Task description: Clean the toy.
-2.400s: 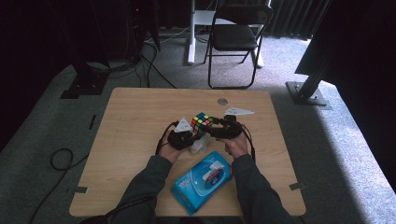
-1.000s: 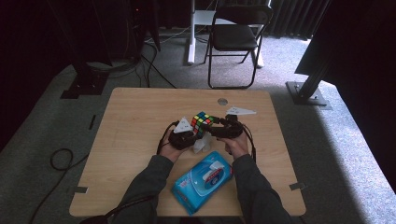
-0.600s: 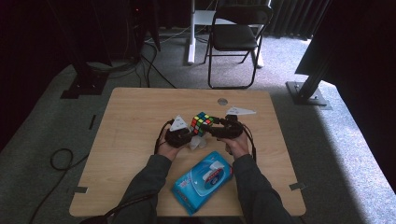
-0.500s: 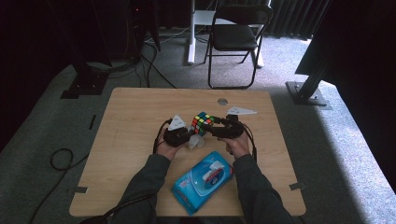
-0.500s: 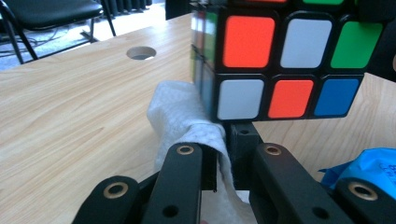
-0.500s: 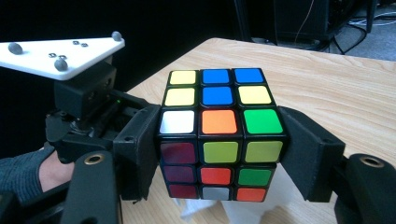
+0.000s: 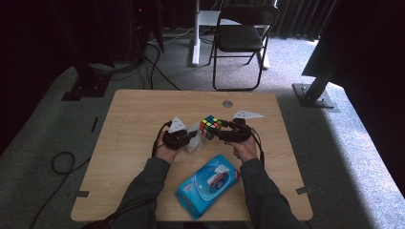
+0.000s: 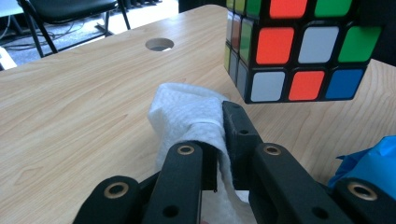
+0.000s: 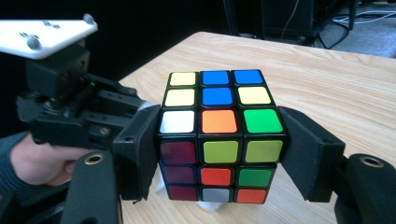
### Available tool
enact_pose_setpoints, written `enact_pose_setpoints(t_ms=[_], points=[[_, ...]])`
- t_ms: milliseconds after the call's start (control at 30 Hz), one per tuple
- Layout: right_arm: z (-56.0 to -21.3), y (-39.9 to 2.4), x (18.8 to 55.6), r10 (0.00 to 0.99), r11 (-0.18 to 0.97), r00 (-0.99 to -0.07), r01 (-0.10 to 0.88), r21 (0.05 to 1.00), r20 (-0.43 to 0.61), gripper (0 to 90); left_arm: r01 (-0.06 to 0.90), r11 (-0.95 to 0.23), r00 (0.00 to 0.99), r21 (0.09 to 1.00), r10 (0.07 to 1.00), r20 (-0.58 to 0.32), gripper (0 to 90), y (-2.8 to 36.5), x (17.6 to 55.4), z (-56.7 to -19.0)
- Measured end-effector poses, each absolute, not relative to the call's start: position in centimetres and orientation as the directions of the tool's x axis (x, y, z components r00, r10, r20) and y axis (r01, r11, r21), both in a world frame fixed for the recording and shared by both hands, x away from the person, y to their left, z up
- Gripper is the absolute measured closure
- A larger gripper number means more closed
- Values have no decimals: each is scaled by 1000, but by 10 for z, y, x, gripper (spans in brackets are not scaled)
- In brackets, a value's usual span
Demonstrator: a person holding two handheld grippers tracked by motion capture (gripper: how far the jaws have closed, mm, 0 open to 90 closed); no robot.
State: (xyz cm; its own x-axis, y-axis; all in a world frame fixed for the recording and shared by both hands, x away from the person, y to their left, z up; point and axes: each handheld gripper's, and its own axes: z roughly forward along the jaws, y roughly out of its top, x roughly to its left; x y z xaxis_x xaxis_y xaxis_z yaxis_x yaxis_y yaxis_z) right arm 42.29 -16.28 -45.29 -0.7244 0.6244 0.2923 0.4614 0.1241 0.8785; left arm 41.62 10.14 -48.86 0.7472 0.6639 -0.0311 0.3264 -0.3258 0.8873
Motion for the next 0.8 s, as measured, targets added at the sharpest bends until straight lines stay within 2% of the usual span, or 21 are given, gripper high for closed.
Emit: enact_pose_setpoints(t_ms=[800], points=[[-487, -172, 426, 696, 219, -689, 469, 856, 200, 341, 354, -357, 729, 864, 684, -16, 847, 108, 414, -491]])
